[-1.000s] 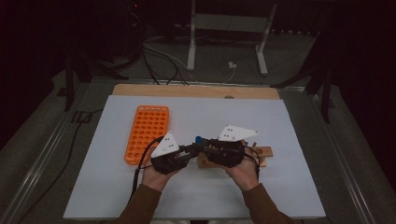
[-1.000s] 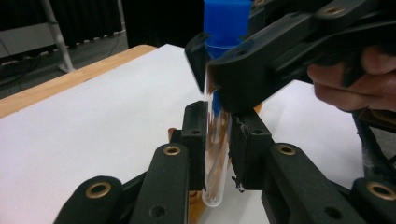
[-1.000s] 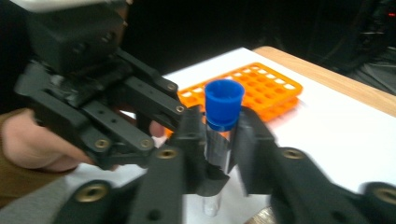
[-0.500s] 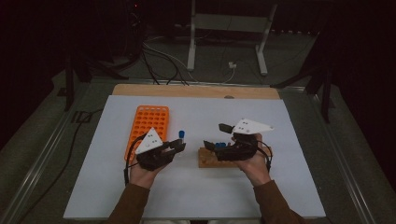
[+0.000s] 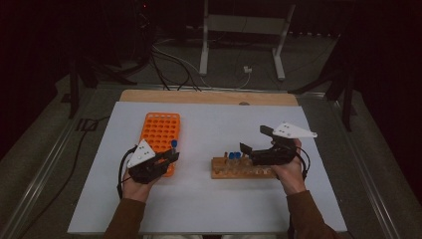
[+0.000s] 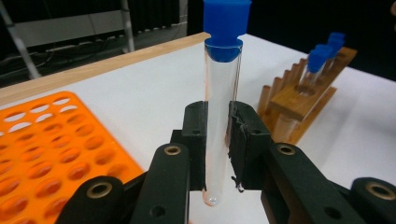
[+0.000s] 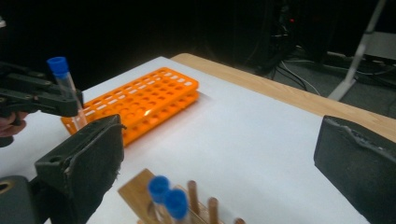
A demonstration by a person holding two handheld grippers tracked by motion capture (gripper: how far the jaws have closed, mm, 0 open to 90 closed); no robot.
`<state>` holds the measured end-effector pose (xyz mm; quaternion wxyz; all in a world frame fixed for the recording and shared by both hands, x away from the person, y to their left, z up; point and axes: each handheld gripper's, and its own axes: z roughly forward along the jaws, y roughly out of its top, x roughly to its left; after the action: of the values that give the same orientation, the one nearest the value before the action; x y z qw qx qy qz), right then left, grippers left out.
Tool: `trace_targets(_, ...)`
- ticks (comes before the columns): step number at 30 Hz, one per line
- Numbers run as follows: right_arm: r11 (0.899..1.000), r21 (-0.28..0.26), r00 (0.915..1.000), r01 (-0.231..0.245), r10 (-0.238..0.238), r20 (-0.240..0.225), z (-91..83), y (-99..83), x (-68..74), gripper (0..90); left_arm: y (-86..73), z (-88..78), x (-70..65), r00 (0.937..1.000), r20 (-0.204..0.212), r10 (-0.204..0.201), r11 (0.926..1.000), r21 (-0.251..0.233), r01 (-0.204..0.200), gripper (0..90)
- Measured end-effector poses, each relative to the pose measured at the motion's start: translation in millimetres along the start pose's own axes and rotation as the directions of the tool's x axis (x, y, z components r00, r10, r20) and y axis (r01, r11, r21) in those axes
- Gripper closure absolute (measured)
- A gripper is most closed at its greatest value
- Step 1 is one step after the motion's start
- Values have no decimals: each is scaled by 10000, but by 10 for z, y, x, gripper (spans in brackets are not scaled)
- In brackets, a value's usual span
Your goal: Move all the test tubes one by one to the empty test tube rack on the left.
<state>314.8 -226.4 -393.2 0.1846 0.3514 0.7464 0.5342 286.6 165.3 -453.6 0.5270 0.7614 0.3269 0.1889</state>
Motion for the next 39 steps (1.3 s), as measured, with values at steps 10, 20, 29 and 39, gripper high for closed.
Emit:
trace_targets(10, 9993, -76, 9968, -359, 364, 707, -156, -140, -217, 17, -119, -57, 107, 9991, -409, -85, 9998, 154, 92, 780)
trace_targets(20, 9981, -214, 9921, -570, 591, 1103, -278, -219, -324, 18, -250, -22, 148, 9982, -604, -53, 9969, 776, 100, 780)
trace_targets(29, 9977, -276, 9904, -625, 654, 1217, -363, -279, -347, 18, -332, 23, 128, 9975, -673, 228, 9835, 1805, -103, 780)
trace_targets(39, 9988, -228, 9905, -425, 451, 1299, -394, -314, -311, 18, -371, 70, 106, 9956, -758, 551, 9727, 2293, -364, 781)
